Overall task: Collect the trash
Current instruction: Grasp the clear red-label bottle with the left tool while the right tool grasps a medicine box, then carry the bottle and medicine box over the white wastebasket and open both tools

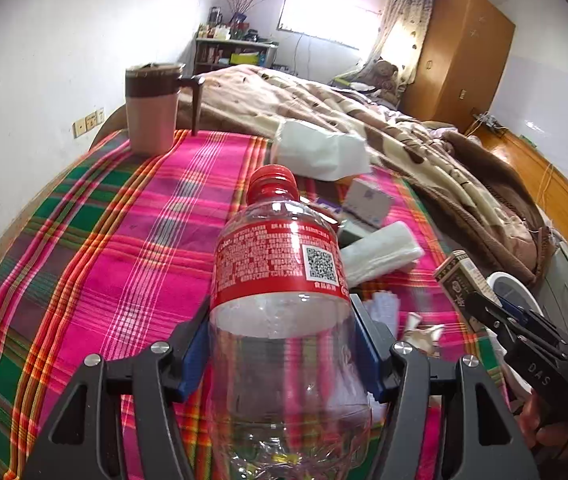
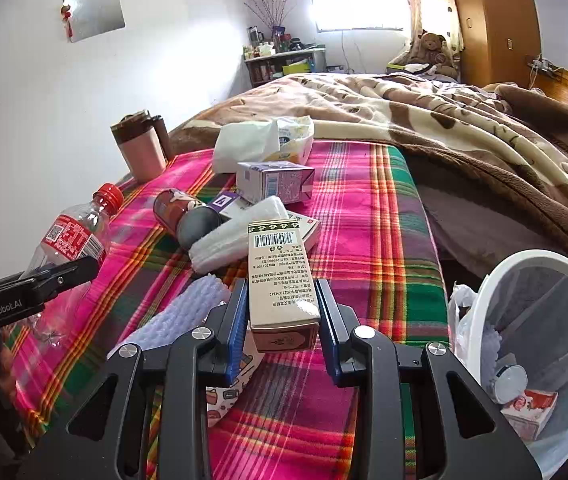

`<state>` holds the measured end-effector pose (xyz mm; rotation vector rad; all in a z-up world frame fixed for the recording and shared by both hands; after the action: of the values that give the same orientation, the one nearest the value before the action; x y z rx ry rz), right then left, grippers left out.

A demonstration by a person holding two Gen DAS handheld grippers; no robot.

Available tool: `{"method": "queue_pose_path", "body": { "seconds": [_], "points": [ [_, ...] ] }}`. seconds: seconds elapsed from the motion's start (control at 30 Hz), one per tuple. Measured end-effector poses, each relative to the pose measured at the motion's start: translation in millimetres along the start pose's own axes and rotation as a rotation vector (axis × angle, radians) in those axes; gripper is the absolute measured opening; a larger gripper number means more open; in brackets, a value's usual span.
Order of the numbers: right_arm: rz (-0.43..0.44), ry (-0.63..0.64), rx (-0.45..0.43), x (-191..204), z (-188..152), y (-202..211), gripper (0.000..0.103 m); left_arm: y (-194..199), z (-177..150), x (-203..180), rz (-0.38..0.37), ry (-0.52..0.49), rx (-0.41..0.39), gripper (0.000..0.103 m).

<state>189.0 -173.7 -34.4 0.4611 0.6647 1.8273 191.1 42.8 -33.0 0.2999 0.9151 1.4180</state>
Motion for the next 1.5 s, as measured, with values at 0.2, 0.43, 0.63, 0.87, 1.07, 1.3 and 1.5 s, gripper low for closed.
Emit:
{"method": "queue_pose_path", "body": {
  "seconds": [0.2,0.43,0.63,0.87,1.07,1.3,1.5],
  "points": [
    [-0.026,-0.024,-0.047,-7,2,20,0.033,20,-3,-20,-0.039,-0.034,-0.032,0.064],
    [-0.056,-0.05,-0.101,-15,0,46,0.033,35,-10,-47,-0.093,-0.081,-0.051,0.064],
    [-0.09,-0.079,-0.134,-29,-4,65,0.034,43,-21,-76,-0.144,-0.135,-0.052,0.064],
    [-0.147,-0.11,-0.156,-50,-12,84,0.034,44,-32,-111,-0.199,-0.191,-0.042,0.064],
    [-0.21,-0.163,-0.167,-77,-22,101,0.034,42,-45,-148,-0.25,-0.247,-0.024,0.064],
    [-0.278,-0.218,-0.168,-106,-36,115,0.034,37,-61,-191,-0.308,-0.309,0.005,0.064],
    [-0.328,-0.25,-0.146,-126,-48,118,0.034,28,-76,-224,-0.347,-0.355,0.044,0.064]
  ]
}}
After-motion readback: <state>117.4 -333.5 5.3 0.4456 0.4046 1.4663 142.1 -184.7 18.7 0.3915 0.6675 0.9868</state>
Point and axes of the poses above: each gripper's, at about its wrist camera, not at the fingertips, and y roughly against the way its jaws point, x to its left, z to its top, the point moved 5 cm from there along -y, roughly the way its jaws point, and after that the axes turned 12 degrees about y, right-handed, at the moved point
